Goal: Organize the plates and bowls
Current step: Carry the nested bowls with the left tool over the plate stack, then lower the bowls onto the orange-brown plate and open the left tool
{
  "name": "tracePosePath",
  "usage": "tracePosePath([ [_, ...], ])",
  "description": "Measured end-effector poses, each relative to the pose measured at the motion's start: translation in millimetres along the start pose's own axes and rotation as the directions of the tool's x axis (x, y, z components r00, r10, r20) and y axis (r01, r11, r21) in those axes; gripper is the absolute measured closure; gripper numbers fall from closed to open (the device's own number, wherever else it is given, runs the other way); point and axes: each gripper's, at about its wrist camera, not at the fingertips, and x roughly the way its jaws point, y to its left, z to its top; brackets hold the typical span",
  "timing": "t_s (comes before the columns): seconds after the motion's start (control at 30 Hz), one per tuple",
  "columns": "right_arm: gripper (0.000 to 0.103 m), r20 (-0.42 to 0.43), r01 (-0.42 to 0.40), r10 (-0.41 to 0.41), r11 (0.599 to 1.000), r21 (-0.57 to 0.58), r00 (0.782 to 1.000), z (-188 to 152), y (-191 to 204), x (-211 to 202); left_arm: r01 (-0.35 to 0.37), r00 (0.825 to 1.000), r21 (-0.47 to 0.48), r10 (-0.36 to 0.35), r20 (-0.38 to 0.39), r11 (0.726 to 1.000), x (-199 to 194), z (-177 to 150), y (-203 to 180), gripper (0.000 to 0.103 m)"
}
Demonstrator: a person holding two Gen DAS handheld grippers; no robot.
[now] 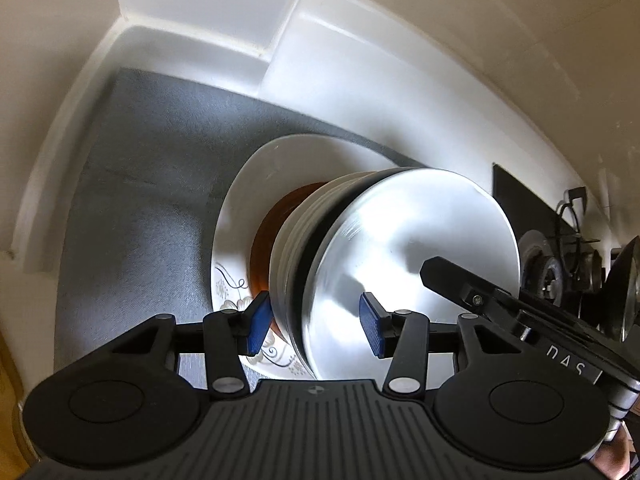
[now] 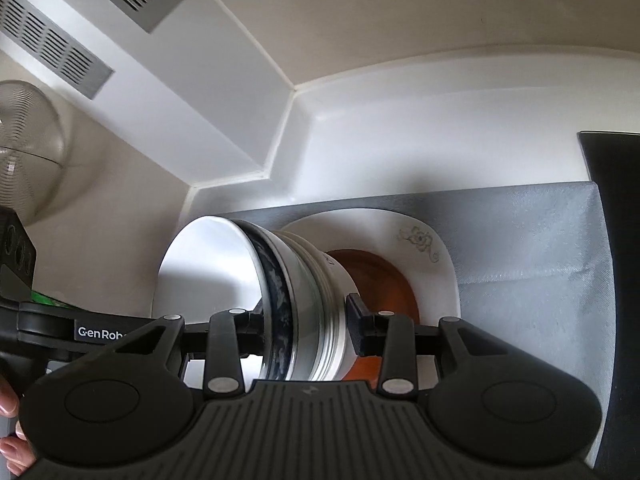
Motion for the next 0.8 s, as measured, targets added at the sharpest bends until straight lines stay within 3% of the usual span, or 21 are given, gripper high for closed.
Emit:
tracePosePath([
  [0.2, 0.061, -0.015, 0.042, -0.042, 0.999, -0.012, 0.999, -4, -4, 21, -0.017, 0.999, -0.022, 0.016, -0.038, 1.000, 29, 2, 3, 0.053],
  [0.43, 0.060, 0.002, 0.038, -0.038, 0.999, 0.020, 0.999, -7, -21, 28, -0.019, 1.000, 0.013, 0.019, -0.012, 1.000, 38, 0, -9, 0.055],
  [0.57, 0.060, 0.004, 0.057, -0.058, 0.997, 0.056, 0.998, -11, -32, 37, -0.052, 0.998, 0.097, 0.049, 0.039, 0.994, 41, -3, -25, 0.055],
  [0.67, 0.058, 0.023, 0.015, -0.018, 0.994, 0.111, 1.000, -15, -42, 35, -0.061, 0.996, 0.127, 0.052, 0.073, 0.990, 41, -11, -30, 0.052],
  [0.8, 0.054, 0.107, 0.052, -0.055, 0.998, 0.036, 0.993, -25, -26, 3, -0.086, 0.985, 0.155, 0.061, 0.161, 0.984, 18, -28, -31, 0.050],
])
